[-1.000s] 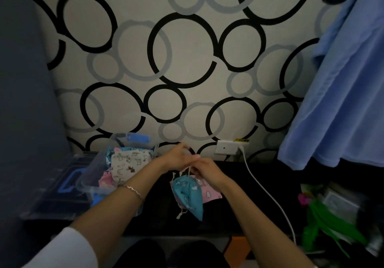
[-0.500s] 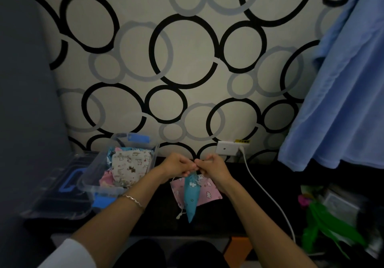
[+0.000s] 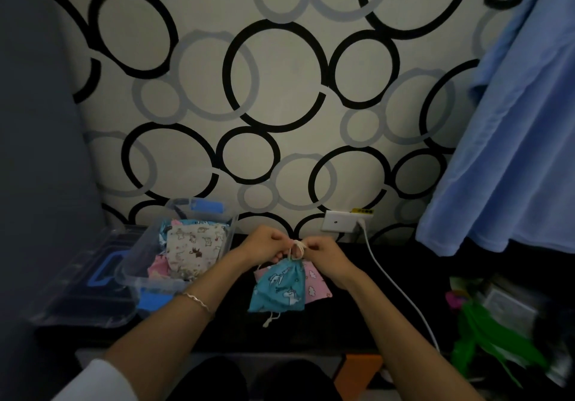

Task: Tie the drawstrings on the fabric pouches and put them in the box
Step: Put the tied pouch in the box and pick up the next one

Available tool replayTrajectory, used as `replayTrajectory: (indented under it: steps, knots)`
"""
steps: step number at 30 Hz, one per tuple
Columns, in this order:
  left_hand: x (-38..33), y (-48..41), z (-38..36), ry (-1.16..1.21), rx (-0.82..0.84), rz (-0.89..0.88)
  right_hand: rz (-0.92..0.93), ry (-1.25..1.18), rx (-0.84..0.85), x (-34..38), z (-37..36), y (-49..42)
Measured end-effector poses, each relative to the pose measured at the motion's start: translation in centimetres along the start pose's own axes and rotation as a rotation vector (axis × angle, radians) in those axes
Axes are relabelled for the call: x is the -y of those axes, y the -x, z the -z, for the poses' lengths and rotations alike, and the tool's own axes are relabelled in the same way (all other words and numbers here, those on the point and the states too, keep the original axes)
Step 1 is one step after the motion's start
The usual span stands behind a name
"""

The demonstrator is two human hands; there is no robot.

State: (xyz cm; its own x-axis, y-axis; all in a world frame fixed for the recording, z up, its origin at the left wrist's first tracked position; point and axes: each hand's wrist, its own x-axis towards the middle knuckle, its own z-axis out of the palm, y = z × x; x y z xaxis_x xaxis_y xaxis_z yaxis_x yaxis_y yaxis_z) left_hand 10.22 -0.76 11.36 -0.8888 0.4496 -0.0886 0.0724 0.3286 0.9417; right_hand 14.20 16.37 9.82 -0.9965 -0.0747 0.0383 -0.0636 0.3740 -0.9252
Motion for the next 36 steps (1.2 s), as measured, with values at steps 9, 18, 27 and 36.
replayTrajectory:
  steps: [9,18,27,36]
  knots:
    - [-0.1,0.3,0.1,0.022,0.012,0.025,-0.028,-0.282,-0.144,-0.7,-0.8,0.3]
    - [2.1,0.8,3.4,0.034,-0.161,0.179,-0.248,-0.974,-0.3,-2.2,0.9,0.5]
    - [2.3,0.6,2.7,0.044,-0.195,0.063,-0.319,-0.135,-0.249,-1.8,-1.3,0.0]
    - [-1.2,-0.6,0.5,0.149,-0.185,-0.003,-0.27,0.156,0.127,0.5,-2.3,0.1]
